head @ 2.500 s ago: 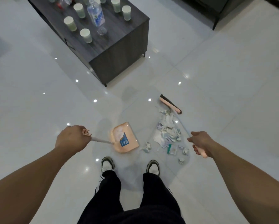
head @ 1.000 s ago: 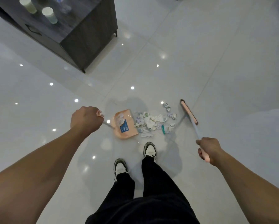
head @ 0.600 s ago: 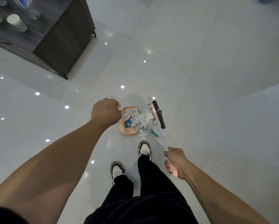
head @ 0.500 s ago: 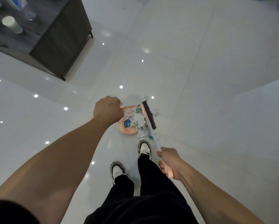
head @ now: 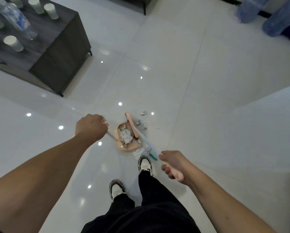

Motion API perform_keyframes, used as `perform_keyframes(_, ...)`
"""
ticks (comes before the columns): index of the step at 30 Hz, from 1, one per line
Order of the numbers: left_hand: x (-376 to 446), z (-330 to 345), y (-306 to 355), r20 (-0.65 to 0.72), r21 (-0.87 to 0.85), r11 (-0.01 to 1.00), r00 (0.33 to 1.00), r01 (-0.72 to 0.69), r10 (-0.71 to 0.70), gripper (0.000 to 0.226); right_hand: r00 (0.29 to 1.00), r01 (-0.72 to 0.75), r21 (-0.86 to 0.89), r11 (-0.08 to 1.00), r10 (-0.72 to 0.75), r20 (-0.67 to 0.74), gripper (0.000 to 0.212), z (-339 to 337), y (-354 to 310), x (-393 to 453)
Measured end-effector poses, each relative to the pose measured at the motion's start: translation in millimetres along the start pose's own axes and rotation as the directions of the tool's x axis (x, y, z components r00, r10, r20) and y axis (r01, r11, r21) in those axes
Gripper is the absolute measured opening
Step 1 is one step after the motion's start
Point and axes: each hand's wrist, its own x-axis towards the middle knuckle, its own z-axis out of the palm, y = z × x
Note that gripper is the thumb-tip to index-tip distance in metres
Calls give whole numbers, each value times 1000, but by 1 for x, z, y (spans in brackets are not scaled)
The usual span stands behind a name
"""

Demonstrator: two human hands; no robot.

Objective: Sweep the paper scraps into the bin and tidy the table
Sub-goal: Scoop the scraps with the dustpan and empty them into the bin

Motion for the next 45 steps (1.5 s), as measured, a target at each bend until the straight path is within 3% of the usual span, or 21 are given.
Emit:
perform_keyframes(2, -5, -4, -8, -4, -16, 999, 999, 44, -44, 15, 998, 48, -52, 998, -50, -46, 13, -2, -16, 2)
perform_keyframes(7, -13, -10, -31, -14, -76, 986, 988, 150, -152, 17, 976, 165, -121, 979, -180, -125, 40, -10, -69, 22)
perform_keyframes(13, -24, -10, -57, -17, -89, 964, 967, 252, -254, 20, 966, 162, -138, 977, -186, -179, 45, -21, -102, 66)
perform_keyframes(20, -30, -13, -83, -5, -125, 923, 930, 363, -367, 24, 992, 39, -258, 965, -68, -104, 37, -24, -94, 77)
perform_keyframes(25, -27, -18, -96, -12, -158, 889, 899, 430, -437, 24, 992, 109, -326, 939, -125, -30, 41, -13, -128, 62)
perform_keyframes(28, -34, -17, -101, 2, -171, 862, 875, 477, -483, 22, 983, 174, -448, 877, -183, 23, 56, 12, -155, 62)
perform_keyframes(30, -41, -15, -108, 9, -185, 832, 848, 522, -530, 20, 976, 211, -519, 828, -206, 68, 53, 34, -173, 70)
perform_keyframes(35, -71, 1, -126, 78, -196, 743, 766, 640, -638, 19, 961, 277, -619, 735, -216, 173, 14, 90, -198, 102)
perform_keyframes(40, -105, 31, -135, 118, -266, 624, 667, 735, -735, 23, 965, 259, -796, 547, -186, 186, 27, 107, -198, 135)
perform_keyframes(45, -106, 38, -137, 86, -263, 646, 684, 717, -724, 27, 975, 205, -907, 367, -154, 158, 47, 77, -182, 124)
